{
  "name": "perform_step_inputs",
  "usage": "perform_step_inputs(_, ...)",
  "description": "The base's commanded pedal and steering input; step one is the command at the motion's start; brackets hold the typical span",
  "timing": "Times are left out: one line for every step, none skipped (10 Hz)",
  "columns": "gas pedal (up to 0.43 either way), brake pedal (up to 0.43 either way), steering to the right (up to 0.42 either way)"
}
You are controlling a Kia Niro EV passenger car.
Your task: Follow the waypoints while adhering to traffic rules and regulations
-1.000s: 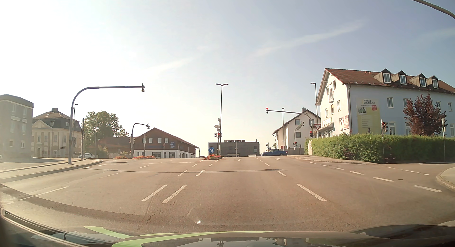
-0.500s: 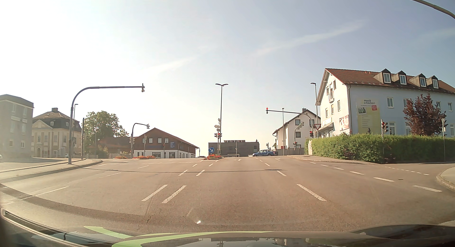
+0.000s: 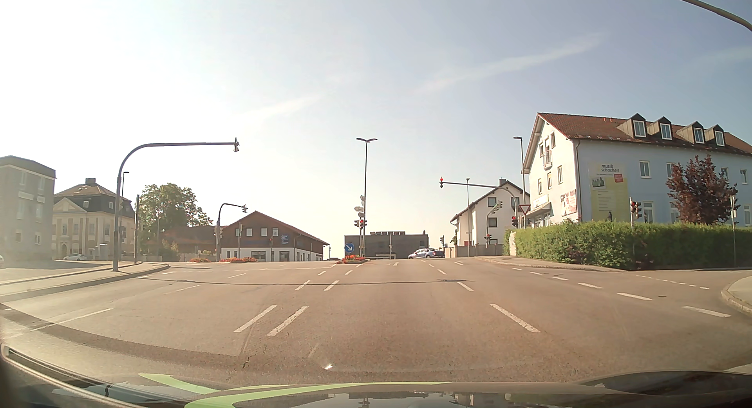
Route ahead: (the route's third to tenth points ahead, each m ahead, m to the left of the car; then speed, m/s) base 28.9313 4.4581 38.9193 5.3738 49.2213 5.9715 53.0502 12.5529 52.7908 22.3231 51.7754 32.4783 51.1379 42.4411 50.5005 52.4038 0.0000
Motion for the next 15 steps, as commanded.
perform_step_inputs(0.000,0.317,-0.015)
perform_step_inputs(0.000,0.317,-0.014)
perform_step_inputs(0.000,0.317,-0.015)
perform_step_inputs(0.000,0.317,-0.015)
perform_step_inputs(0.000,0.317,-0.015)
perform_step_inputs(0.000,0.317,-0.015)
perform_step_inputs(0.000,0.317,-0.015)
perform_step_inputs(0.000,0.317,-0.014)
perform_step_inputs(0.000,0.317,-0.015)
perform_step_inputs(0.000,0.317,-0.015)
perform_step_inputs(0.000,0.317,-0.015)
perform_step_inputs(0.000,0.128,-0.015)
perform_step_inputs(0.000,0.000,-0.015)
perform_step_inputs(0.000,0.000,-0.015)
perform_step_inputs(0.157,0.000,-0.015)
